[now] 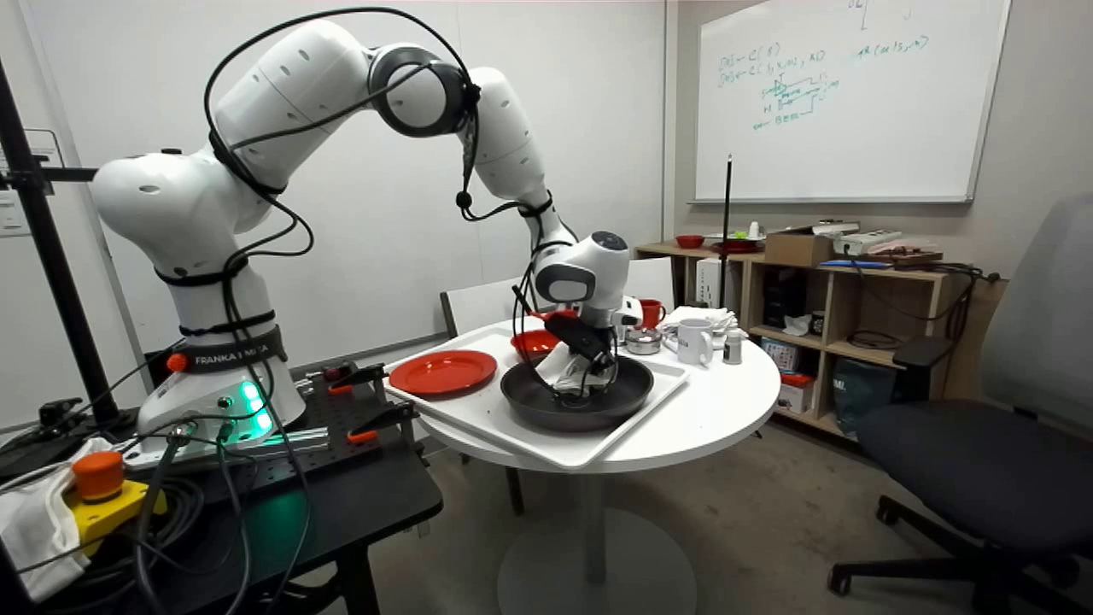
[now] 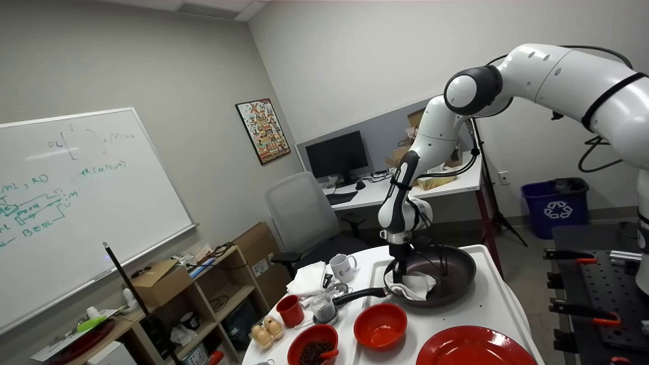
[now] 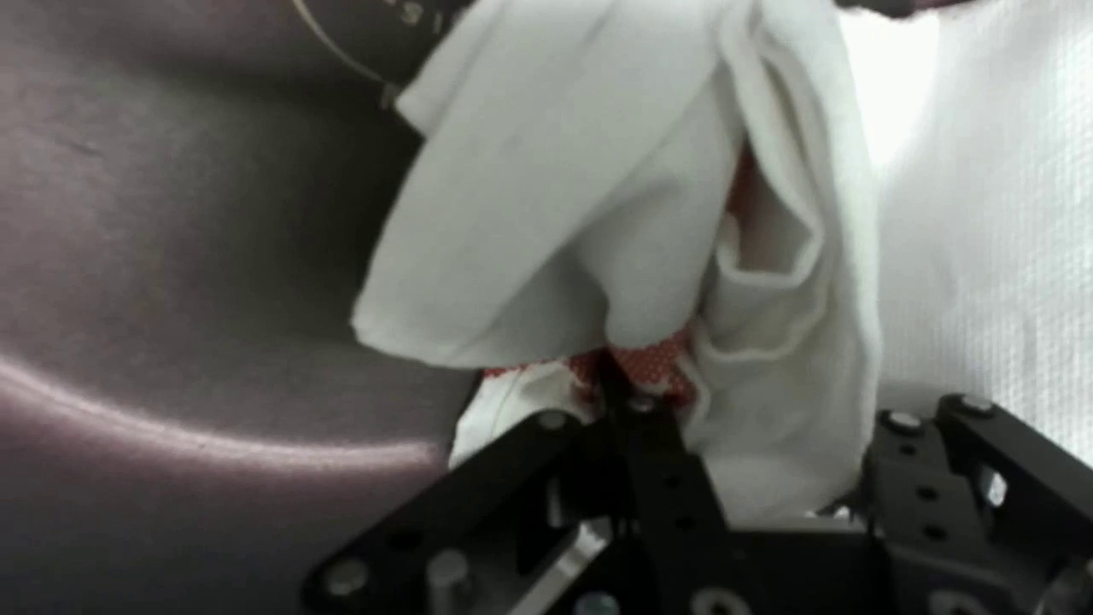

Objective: Use the white towel to wipe the pan

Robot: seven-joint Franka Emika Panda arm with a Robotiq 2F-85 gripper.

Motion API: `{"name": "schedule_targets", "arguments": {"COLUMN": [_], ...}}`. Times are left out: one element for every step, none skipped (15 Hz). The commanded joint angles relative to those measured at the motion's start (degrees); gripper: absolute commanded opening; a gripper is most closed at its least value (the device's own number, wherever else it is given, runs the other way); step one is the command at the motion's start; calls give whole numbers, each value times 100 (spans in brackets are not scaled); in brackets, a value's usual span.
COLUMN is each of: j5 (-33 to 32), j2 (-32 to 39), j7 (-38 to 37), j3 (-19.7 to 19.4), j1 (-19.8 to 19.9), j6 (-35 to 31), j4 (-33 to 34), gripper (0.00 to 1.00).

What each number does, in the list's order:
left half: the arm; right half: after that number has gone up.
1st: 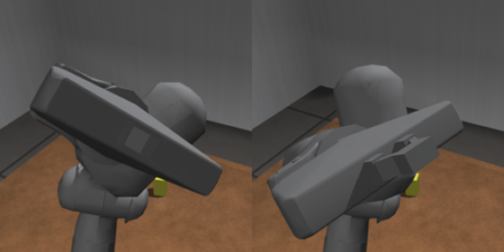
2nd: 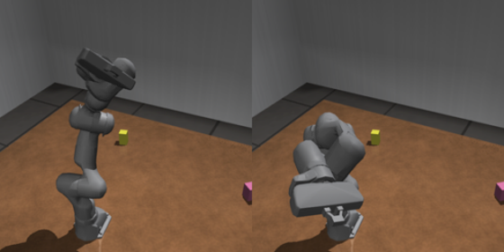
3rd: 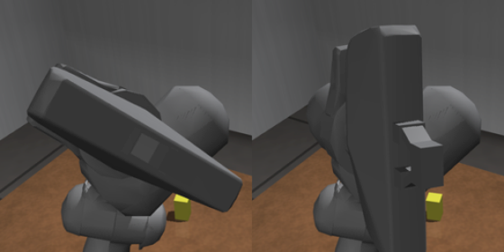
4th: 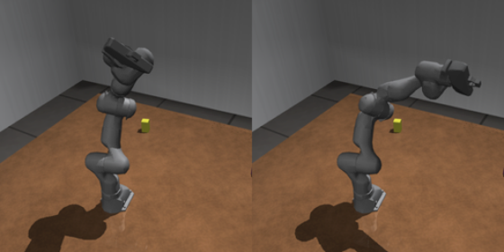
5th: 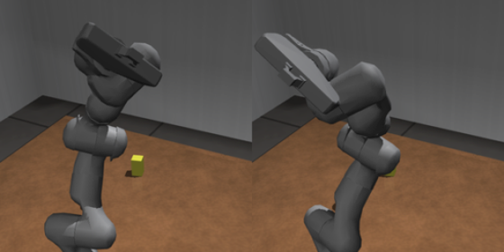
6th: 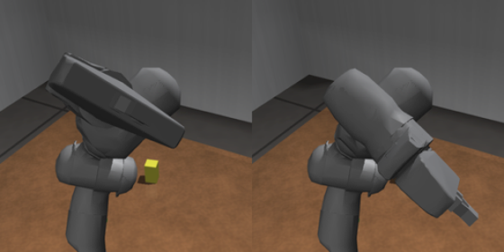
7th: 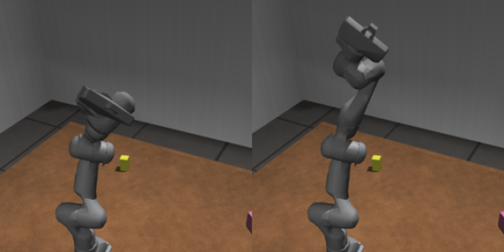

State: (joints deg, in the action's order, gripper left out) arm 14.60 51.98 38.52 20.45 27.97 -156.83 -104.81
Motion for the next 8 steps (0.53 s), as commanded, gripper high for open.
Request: {"name": "schedule_targets", "arguments": {"j5": [55, 26, -12, -56, -116, -196, -293, -422], "j2": [101, 89, 59, 52, 36, 28, 13, 0], "j7": [358, 388, 401, 411, 401, 361, 318, 248], "j3": [253, 313, 374, 441, 510, 583, 659, 727], "j1": [263, 328, 397, 474, 555, 643, 740, 831], "j6": [-707, -879, -1066, -1271, -1482, -1716, -1936, -2166], "j4": [-231, -310, -414, -498, -596, -691, -793, -897], "gripper": [3, 3, 3, 3, 3, 3, 3, 3]}}
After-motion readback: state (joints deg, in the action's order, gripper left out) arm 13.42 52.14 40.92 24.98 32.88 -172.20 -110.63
